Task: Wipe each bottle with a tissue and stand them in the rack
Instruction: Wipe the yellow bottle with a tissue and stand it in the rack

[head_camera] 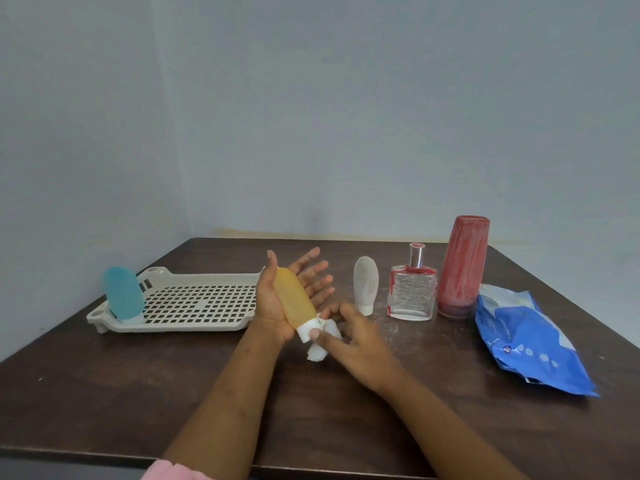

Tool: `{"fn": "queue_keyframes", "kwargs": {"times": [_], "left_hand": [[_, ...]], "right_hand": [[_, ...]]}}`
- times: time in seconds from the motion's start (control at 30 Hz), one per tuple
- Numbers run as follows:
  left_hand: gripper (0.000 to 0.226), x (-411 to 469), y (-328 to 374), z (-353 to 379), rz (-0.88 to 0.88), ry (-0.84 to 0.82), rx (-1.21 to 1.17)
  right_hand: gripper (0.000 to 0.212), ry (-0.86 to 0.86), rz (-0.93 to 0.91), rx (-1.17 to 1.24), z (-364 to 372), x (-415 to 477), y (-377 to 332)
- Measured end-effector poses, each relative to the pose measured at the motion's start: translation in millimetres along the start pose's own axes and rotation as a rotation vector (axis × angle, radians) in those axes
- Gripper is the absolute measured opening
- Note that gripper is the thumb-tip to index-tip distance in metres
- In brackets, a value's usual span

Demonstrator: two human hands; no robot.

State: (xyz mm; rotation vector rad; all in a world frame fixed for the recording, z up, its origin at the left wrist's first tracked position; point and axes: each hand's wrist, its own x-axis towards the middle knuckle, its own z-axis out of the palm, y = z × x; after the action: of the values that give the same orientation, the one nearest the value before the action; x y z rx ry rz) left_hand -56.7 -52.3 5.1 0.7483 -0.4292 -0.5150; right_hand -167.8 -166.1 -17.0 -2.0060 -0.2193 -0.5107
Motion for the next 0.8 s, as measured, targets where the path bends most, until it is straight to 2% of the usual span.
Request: {"fn": "queue_keyframes", "kwargs": {"times": [0.1, 0.23, 0.4, 0.5, 0.6, 0.8], "left_hand": [[0.079, 1, -2, 2, 0.051, 0.018, 0.019], [0.077, 1, -9, 9, 0.11, 0.075, 0.036], [0.074, 0, -10, 13, 0.174, 0.138, 0.069], [0.074, -1, -9, 14, 0.174, 0.146, 0.142], [0.072, -2, -11, 14, 0.169, 0.173, 0.267], [0.076, 0, -14, 16, 0.233, 0.295, 0.388]], "right_hand": [[0.04, -0.041, 0.1, 0.057, 1, -1, 0], [0.051, -0.026, 0.209, 0.185, 1, 0, -1], [0.046, -0.048, 0.347, 0.641, -1, 1, -10], [0.038, -0.004, 0.375, 0.752, -2, 3, -11], [0.037, 0.078, 0.382, 0.795, -5, 5, -11], [0.045, 0.275, 0.363, 0.642, -8, 8, -4]]}}
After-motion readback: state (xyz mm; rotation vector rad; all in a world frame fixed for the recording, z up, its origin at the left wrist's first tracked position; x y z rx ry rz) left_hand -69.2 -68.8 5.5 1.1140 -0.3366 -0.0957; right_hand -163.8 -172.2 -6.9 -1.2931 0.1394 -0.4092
